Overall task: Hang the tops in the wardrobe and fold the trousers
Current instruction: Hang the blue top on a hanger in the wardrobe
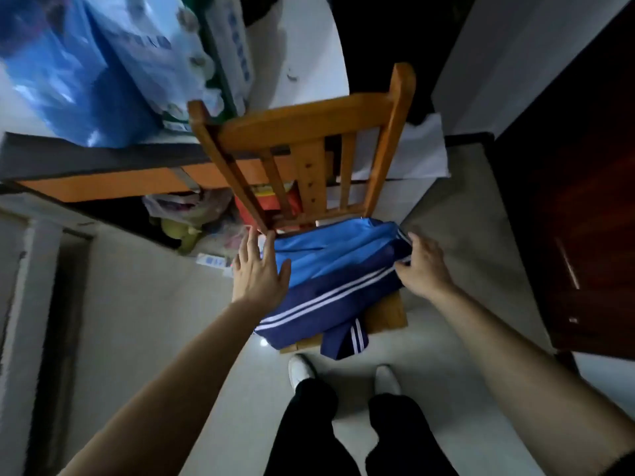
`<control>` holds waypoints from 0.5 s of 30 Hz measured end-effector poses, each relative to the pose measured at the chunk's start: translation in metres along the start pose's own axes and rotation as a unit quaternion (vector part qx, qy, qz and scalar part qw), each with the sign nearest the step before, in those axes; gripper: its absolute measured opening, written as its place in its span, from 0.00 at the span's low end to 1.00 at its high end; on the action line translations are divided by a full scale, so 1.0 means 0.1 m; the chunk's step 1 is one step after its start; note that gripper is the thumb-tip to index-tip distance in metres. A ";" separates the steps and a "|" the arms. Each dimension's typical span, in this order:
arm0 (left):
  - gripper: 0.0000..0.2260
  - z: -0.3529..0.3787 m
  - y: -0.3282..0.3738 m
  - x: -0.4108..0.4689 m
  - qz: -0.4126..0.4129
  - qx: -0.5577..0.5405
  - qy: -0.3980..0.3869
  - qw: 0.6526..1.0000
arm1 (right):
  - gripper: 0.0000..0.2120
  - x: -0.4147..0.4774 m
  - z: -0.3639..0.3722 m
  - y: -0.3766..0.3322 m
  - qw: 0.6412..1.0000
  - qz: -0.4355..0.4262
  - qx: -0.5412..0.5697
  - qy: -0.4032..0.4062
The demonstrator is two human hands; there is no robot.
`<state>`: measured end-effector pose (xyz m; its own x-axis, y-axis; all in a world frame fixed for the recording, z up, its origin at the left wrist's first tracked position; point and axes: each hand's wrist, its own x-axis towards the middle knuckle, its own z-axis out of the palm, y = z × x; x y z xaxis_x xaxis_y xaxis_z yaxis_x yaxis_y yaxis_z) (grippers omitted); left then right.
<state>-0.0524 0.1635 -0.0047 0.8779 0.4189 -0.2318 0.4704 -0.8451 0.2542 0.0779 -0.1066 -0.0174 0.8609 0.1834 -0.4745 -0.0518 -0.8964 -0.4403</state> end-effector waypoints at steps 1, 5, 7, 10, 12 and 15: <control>0.30 0.21 -0.03 0.11 0.006 0.003 -0.022 1.000 | 0.31 0.07 0.18 0.13 0.999 0.038 0.029 -0.011; 0.31 1.09 -0.12 0.54 0.033 0.014 -0.099 0.994 | 0.31 0.37 0.94 0.55 0.974 0.186 0.126 -0.038; 0.33 1.54 -0.16 0.68 0.055 0.024 -0.129 0.990 | 0.35 0.52 1.34 0.75 0.961 0.226 0.149 -0.055; 0.37 2.19 -0.18 0.84 0.065 0.033 -0.187 0.980 | 0.40 0.84 1.79 1.01 0.956 0.238 0.164 -0.053; 0.40 2.55 -0.17 0.90 0.046 0.042 -0.229 0.971 | 0.43 1.09 1.95 1.09 0.950 0.252 0.186 -0.010; 0.40 2.93 -0.18 0.92 0.030 0.055 -0.224 0.973 | 0.44 1.52 2.02 1.08 0.938 0.280 0.179 0.100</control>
<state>-0.0062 0.1193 -0.3060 0.7647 0.2013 -0.6121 0.3855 -0.9041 0.1843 0.1007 -0.0943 -0.2914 0.7247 -0.3871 -0.5701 -0.6592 -0.6303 -0.4100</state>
